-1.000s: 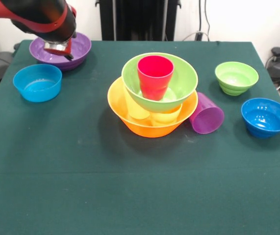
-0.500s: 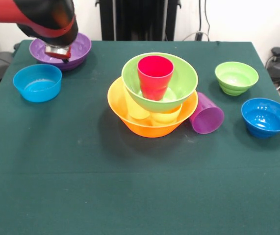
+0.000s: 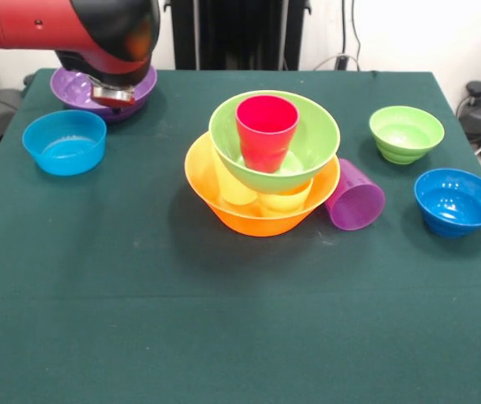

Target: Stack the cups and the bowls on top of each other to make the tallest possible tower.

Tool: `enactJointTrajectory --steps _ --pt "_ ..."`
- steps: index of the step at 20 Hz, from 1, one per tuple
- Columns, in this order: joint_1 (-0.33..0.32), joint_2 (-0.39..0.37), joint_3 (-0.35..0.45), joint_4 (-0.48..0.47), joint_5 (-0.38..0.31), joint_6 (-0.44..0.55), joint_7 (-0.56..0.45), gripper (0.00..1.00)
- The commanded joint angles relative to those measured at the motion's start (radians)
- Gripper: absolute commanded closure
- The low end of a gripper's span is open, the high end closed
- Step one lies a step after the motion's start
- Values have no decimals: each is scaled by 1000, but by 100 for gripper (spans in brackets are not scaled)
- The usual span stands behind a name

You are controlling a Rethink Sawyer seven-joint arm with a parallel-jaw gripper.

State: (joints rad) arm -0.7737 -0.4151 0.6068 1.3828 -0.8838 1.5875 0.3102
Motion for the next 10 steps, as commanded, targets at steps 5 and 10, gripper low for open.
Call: enactJointTrajectory --steps 5,10 --pt "10 79 -78 76 -125 -179 -37 0" --pt "-1 94 -99 77 -127 -221 -50 0"
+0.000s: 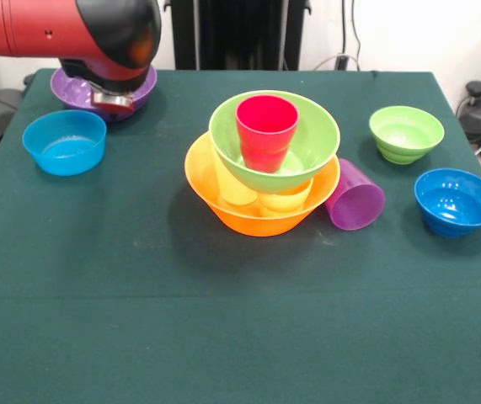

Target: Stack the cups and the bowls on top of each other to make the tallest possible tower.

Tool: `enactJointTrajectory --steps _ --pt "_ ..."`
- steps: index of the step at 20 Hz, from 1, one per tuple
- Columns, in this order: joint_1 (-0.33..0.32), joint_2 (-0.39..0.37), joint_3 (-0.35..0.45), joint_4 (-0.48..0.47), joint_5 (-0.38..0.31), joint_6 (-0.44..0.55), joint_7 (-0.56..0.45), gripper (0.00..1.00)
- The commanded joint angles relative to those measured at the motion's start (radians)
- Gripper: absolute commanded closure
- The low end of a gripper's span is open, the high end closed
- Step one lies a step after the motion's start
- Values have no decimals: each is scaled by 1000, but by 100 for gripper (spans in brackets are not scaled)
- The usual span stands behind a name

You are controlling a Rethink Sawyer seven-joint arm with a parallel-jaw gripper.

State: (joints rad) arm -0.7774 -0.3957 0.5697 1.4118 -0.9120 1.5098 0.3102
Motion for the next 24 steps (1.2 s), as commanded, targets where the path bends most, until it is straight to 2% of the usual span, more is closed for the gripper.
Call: enactJointTrajectory --steps 1,10,24 --pt "1 76 -67 48 -101 -154 -50 0" --pt "10 94 -99 54 -93 -209 -36 0" --pt "25 99 -127 55 -64 -207 -51 0"
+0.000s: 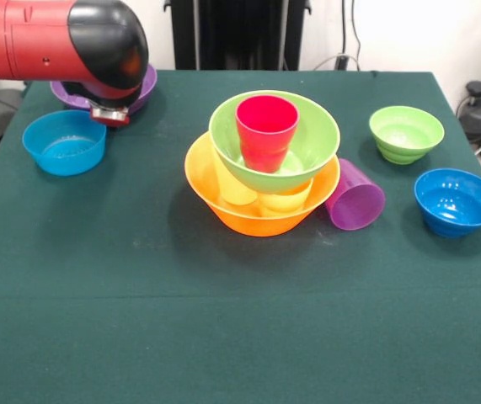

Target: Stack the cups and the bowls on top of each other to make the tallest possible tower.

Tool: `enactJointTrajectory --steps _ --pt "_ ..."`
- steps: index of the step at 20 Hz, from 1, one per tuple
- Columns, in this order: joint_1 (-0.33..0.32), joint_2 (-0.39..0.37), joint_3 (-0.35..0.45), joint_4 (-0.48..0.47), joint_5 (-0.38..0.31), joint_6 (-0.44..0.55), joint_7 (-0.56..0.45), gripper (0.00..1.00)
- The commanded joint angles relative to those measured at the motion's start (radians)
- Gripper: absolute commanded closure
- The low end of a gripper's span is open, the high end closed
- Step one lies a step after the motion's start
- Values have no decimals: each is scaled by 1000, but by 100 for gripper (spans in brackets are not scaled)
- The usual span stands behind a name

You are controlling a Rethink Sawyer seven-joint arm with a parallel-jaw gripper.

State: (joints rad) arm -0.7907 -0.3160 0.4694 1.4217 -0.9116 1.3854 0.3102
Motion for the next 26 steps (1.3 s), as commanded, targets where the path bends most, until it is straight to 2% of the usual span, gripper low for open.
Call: enactJointTrajectory --steps 1,23,24,26 --pt "37 20 -26 44 -62 -82 -56 0" --pt "26 24 -23 47 -41 -82 -87 0" --pt "15 30 -16 45 -26 -72 -104 100" --pt "6 32 -10 48 -15 -72 -109 100"
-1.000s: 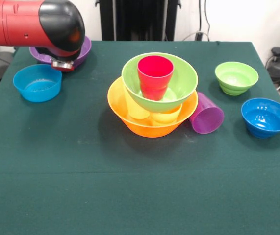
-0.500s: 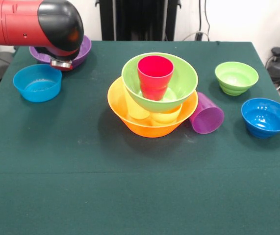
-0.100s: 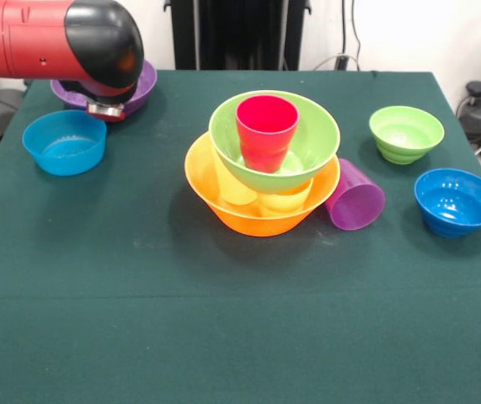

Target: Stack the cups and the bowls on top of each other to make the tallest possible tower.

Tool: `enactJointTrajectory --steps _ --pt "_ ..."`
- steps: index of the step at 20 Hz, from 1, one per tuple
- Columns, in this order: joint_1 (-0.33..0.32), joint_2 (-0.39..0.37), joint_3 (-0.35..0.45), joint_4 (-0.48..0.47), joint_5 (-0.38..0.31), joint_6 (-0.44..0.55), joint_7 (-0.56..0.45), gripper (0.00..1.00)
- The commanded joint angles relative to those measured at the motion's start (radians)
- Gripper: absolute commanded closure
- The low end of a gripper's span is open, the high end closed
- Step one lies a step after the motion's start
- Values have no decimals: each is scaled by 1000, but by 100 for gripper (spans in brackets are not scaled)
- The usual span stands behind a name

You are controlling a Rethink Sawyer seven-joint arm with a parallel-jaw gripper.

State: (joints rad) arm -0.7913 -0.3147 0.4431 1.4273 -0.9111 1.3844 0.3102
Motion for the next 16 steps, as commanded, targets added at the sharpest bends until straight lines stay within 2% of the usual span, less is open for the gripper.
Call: enactJointTrajectory --steps 1,3,6,14,16 --pt "2 32 19 43 -10 -71 -111 100" --pt "4 29 17 47 -15 -80 -102 100" --pt "46 9 -9 55 -70 -122 -37 100" --pt "51 12 -19 48 -57 -116 -43 100" --pt "38 17 -9 49 -36 -118 -52 100"
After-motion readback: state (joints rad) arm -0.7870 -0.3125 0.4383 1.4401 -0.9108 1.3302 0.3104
